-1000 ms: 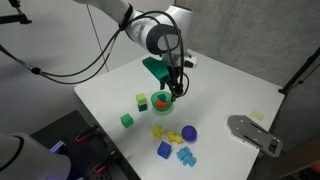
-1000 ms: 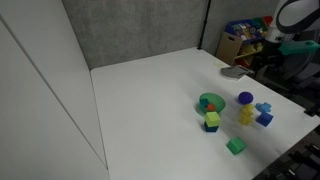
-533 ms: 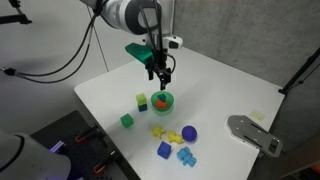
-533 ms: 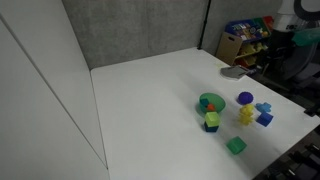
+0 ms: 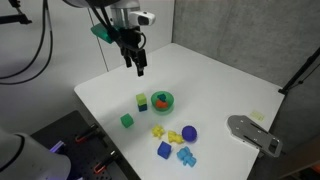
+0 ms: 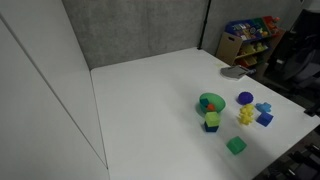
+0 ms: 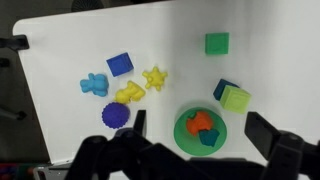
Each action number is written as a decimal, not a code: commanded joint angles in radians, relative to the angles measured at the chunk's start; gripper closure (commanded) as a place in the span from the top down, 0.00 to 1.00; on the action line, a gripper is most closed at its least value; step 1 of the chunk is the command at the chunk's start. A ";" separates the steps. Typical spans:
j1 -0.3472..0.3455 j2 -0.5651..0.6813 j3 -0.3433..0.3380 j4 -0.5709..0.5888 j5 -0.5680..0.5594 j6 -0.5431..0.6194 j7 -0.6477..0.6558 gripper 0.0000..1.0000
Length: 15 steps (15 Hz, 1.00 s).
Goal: Remove the yellow toy from the green bowl and put it on the table.
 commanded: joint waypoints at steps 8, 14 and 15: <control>-0.006 -0.306 -0.034 -0.115 0.114 -0.006 -0.198 1.00; -0.009 -0.292 -0.032 -0.103 0.112 -0.027 -0.184 1.00; -0.009 -0.292 -0.030 -0.104 0.112 -0.027 -0.181 1.00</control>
